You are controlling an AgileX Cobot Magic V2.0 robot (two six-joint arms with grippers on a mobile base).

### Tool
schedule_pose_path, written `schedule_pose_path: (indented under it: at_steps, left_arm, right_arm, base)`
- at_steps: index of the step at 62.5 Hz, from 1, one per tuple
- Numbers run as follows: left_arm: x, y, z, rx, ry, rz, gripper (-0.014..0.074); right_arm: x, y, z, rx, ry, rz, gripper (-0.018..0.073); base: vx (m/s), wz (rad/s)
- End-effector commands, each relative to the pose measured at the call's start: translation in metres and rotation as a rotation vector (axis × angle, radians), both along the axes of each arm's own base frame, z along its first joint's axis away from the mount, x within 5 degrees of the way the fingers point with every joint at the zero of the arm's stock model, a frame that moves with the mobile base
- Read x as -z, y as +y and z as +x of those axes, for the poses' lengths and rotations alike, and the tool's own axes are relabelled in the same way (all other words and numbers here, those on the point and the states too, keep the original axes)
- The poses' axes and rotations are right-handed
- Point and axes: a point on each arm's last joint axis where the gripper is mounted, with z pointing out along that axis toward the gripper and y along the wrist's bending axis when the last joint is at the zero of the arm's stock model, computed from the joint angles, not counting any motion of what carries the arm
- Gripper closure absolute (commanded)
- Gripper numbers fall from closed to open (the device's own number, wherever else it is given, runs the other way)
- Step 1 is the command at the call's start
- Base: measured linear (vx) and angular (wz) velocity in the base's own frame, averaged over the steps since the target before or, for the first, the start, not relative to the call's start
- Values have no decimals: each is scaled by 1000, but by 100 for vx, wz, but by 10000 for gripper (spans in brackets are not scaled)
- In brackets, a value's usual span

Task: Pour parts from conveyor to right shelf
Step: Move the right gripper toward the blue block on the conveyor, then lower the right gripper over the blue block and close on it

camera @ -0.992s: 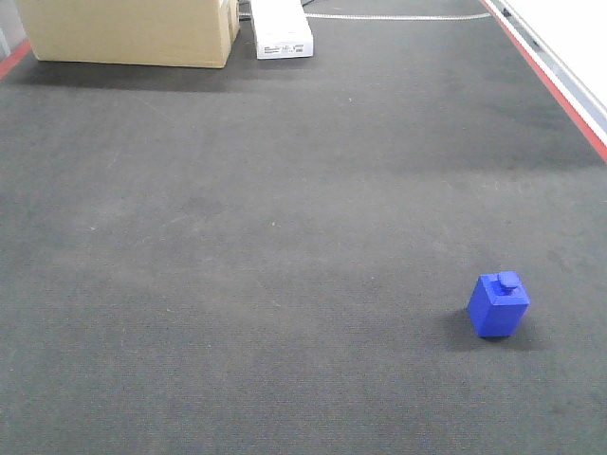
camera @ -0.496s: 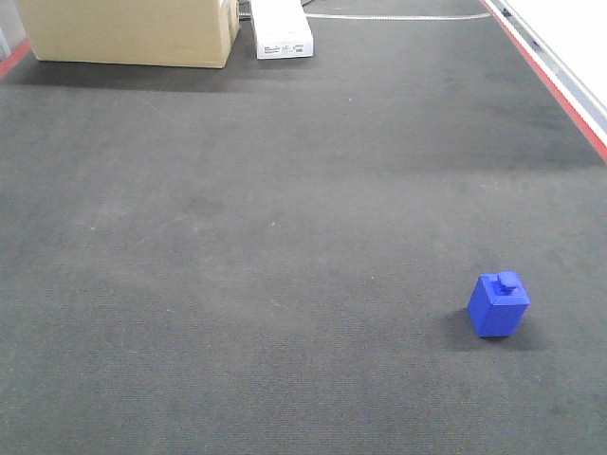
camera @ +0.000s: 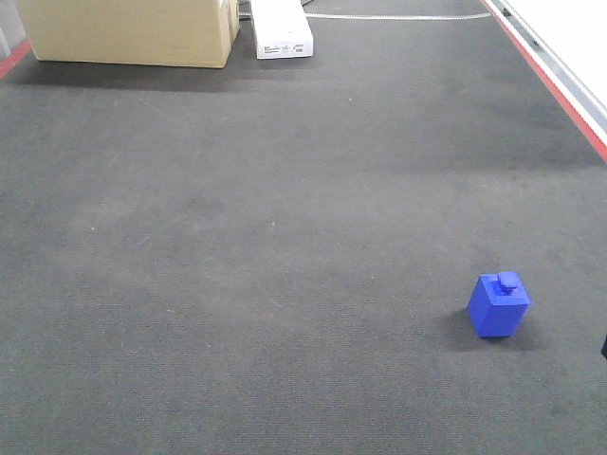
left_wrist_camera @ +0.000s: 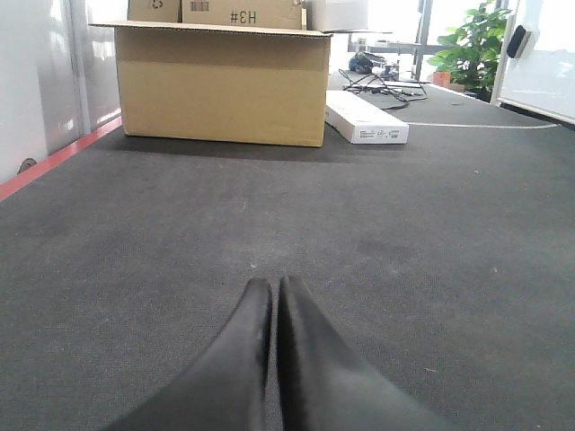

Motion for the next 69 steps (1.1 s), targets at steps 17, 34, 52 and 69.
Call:
schedule_pose_path:
  at_steps: [17, 34, 52, 69]
  left_arm:
    - [3, 0, 0, 5, -60, -6, 603]
    - [3, 0, 0, 5, -60, -6, 603]
    - [3, 0, 0, 5, -60, -6, 603]
    - [3, 0, 0, 5, -60, -6, 603]
  right_arm:
    - [-32, -1, 25, -2, 81, -9, 181]
    - [-50, 1, 71, -18, 233, -10, -36]
    - [-38, 19, 135, -111, 547, -43, -29]
    - [-6, 22, 185, -113, 799, -47, -29]
  base:
    - [0, 0]
    - [0, 0]
    - [0, 0]
    - [0, 0]
